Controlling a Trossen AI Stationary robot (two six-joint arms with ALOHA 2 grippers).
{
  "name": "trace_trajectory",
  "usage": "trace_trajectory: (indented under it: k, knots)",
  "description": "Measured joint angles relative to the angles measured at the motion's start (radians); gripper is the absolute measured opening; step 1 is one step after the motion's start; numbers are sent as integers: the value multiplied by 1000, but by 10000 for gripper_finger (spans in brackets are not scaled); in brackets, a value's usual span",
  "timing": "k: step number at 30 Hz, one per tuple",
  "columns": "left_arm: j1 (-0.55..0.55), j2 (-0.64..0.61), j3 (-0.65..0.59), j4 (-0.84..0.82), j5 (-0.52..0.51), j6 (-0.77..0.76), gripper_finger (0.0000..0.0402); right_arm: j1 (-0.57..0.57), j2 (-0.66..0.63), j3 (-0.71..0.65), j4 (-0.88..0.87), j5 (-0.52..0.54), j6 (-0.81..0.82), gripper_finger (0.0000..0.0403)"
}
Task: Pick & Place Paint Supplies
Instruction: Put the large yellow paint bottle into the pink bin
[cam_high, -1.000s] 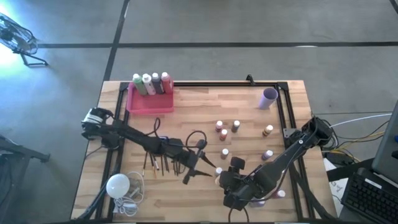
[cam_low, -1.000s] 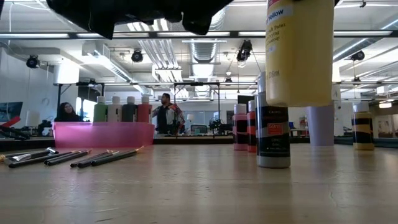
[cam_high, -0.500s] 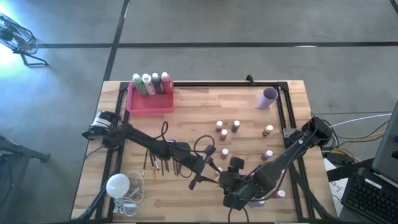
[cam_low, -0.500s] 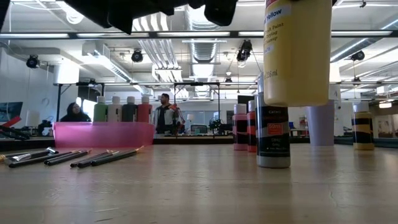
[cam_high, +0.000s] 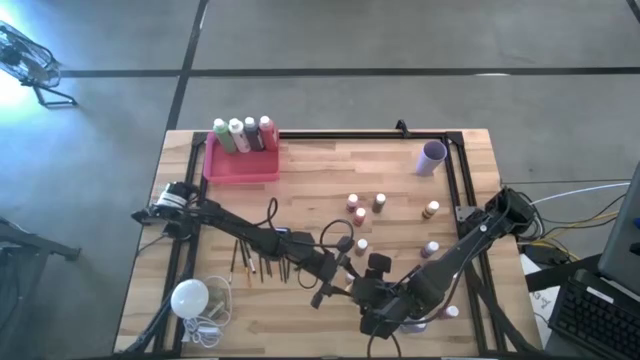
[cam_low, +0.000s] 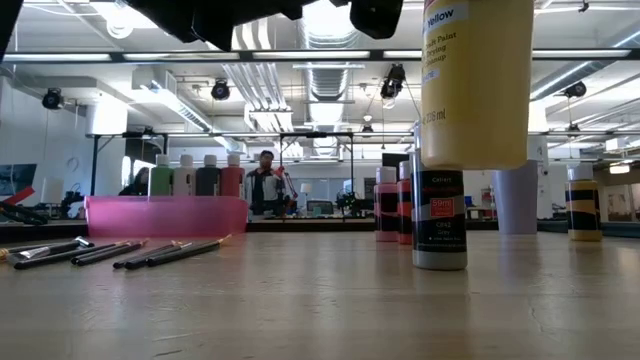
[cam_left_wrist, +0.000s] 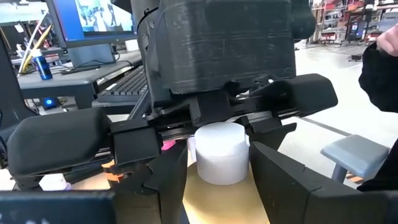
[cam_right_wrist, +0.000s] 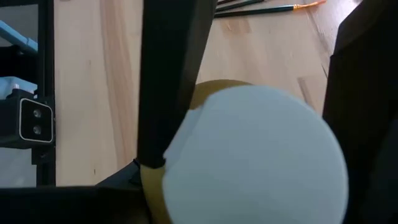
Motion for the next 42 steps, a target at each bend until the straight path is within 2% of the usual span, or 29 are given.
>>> trace_trajectory:
  k: [19, 26, 32, 42]
  knots:
    - [0, 28, 32, 2, 27, -25, 179, -5, 0, 0, 11, 26, -22, 183]
    - [0, 26, 32, -3, 27, -27, 124, -7, 1, 0, 16, 25, -36, 189]
    - [0, 24, 32, -12, 27, -25, 123, -6, 2, 0, 18, 24, -36, 189]
    - [0, 15, 30, -42, 26, -21, 127, -7, 2, 0, 29, 18, -28, 236]
